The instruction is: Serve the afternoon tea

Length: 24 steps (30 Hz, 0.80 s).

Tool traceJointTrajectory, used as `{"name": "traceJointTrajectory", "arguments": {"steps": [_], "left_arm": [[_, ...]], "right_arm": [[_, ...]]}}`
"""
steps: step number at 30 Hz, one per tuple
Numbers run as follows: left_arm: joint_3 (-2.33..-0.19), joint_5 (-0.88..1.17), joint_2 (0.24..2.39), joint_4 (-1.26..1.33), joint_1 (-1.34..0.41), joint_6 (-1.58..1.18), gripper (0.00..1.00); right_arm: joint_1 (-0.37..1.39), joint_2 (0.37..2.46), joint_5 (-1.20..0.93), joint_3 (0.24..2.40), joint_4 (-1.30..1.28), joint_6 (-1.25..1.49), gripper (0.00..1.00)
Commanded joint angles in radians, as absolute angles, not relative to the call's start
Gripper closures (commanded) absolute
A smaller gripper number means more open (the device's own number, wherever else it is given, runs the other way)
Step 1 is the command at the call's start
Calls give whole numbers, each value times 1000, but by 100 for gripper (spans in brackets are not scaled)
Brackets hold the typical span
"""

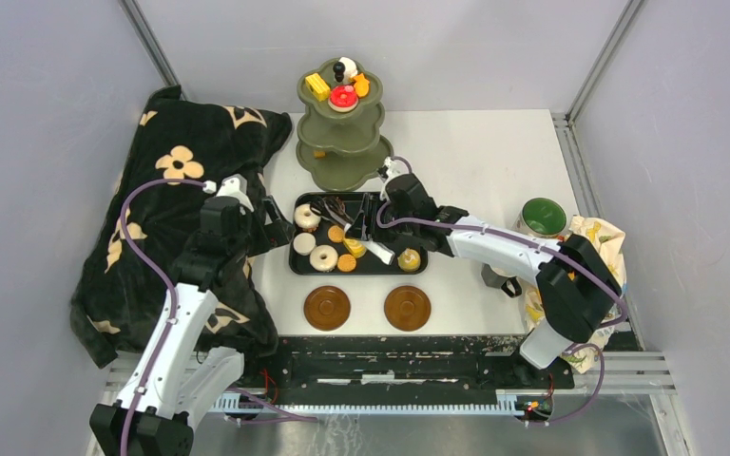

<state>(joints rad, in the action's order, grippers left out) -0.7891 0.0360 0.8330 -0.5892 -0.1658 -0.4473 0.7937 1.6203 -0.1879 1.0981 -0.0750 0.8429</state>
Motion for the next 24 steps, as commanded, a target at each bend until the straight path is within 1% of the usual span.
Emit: {"name": "traceJointTrajectory", "arguments": {"steps": [1, 6, 11, 16, 24], "left_arm": [[-801, 43, 814, -566, -170, -431, 1], [-788, 44, 817, -558, -170, -428, 1], [-772, 51, 826, -540, -168, -428, 1], [-775, 42, 804, -550, -169, -428, 1], [-767, 42, 793, -562, -169, -425, 1]], "right_arm": [[783, 1606, -192, 1099, 21, 890, 51], [767, 1548, -80, 1063, -56, 800, 50], [729, 1557, -54, 1064, -113, 757, 50], [681, 1573, -116, 1071, -84, 755, 49], [664, 1651, -203, 1132, -72, 758, 49]]}}
